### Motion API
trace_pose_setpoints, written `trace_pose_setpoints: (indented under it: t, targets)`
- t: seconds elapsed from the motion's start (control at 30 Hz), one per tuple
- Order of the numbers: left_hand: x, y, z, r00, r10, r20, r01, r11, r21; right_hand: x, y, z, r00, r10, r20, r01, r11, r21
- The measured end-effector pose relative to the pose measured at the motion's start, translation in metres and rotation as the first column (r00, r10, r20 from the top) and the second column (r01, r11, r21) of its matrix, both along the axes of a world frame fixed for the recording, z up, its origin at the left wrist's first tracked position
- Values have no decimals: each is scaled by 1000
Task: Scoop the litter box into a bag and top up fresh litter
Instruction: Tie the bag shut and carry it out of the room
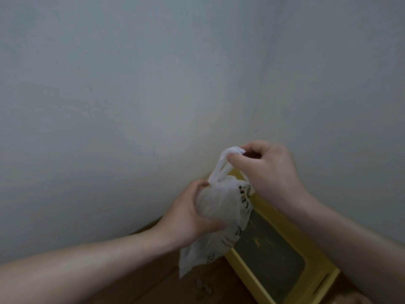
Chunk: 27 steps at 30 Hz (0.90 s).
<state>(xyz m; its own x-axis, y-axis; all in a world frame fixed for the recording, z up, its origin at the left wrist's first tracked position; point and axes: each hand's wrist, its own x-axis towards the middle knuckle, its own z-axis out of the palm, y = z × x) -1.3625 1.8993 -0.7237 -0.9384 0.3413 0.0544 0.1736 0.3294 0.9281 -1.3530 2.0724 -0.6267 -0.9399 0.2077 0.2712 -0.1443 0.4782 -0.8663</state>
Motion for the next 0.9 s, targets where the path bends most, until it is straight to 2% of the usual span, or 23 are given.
trace_pose_setpoints:
  t: [0.17,0.3,0.47,0.6,0.67,0.9]
  targets:
    - [-21,7,24,1000,-14,-12,13,1000,-16,-2,14,43,999,-11,-31,6,989,-149]
    - [-33,17,50,996,-57,-65,54,998,-40,-3,21,80,997,1,-77,-13,989,-150]
    - [-45,30,91,994,-97,-50,96,995,-17,-8,31,128,995,-33,-92,20,990,-140]
    - [-38,35,136,992,-126,15,126,992,5,-7,34,182,1000,-21,7,22,987,-159]
    - [-27,34,168,995,-82,50,81,996,27,-3,33,217,997,6,80,10,981,-196]
    - [22,17,330,998,-27,55,33,994,-100,21,17,382,967,86,240,-42,983,-181]
